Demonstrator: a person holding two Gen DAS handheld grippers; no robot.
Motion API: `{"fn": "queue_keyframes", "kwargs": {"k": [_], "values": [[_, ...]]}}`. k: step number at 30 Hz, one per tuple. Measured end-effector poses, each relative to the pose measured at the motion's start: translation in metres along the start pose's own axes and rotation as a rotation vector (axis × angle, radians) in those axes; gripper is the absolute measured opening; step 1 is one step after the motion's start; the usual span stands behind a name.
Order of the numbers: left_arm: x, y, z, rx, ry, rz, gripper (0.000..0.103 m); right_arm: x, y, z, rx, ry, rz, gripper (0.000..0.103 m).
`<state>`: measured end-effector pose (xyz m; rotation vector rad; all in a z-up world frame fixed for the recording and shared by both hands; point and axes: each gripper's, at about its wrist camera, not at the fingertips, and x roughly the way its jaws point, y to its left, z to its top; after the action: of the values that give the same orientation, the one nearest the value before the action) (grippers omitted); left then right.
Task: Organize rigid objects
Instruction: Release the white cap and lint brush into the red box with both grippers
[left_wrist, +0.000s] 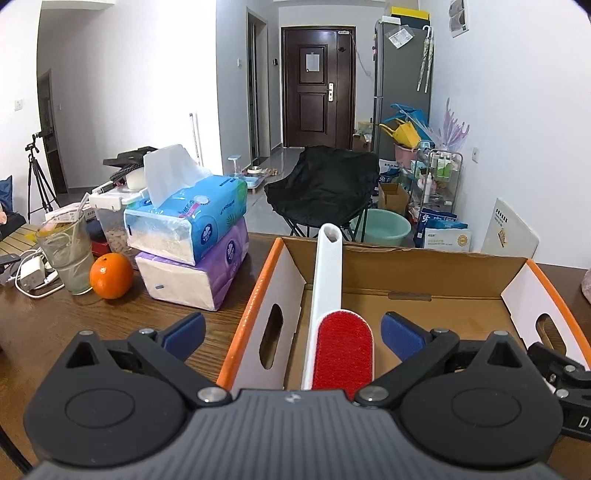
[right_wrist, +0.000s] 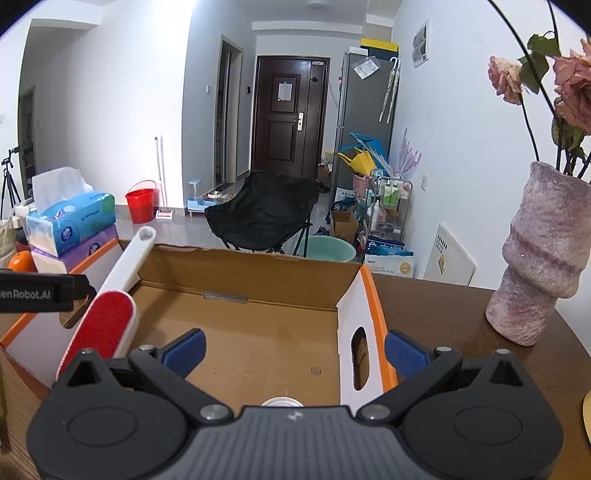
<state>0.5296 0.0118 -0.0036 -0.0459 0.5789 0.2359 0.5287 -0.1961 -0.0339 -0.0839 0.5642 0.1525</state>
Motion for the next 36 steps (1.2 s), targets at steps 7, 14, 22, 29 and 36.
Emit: {"fn": "queue_keyframes", "kwargs": {"k": [7,14,22,29,36], "values": [[-0.02,0.001,-0.003,-0.006,-0.04,-0.022,0.103,-0.024,-0.002,0.001,0.005,-0.052,0.002,0.103],[-0.048,0.008,-0.01,-0.02,-0.088,-0.043,0.103,-0.053,-0.002,-0.004,0.008,-0.091,-0.004,0.103],[-0.081,0.019,-0.025,-0.021,-0.129,-0.065,0.103,-0.087,0.001,-0.018,0.003,-0.118,0.001,0.103],[-0.105,0.028,-0.038,-0.02,-0.142,-0.066,0.103,-0.106,0.005,-0.03,-0.007,-0.111,0.002,0.103],[-0.128,0.038,-0.051,-0.011,-0.156,-0.065,0.103,-0.129,0.011,-0.044,-0.019,-0.118,-0.002,0.103]]}}
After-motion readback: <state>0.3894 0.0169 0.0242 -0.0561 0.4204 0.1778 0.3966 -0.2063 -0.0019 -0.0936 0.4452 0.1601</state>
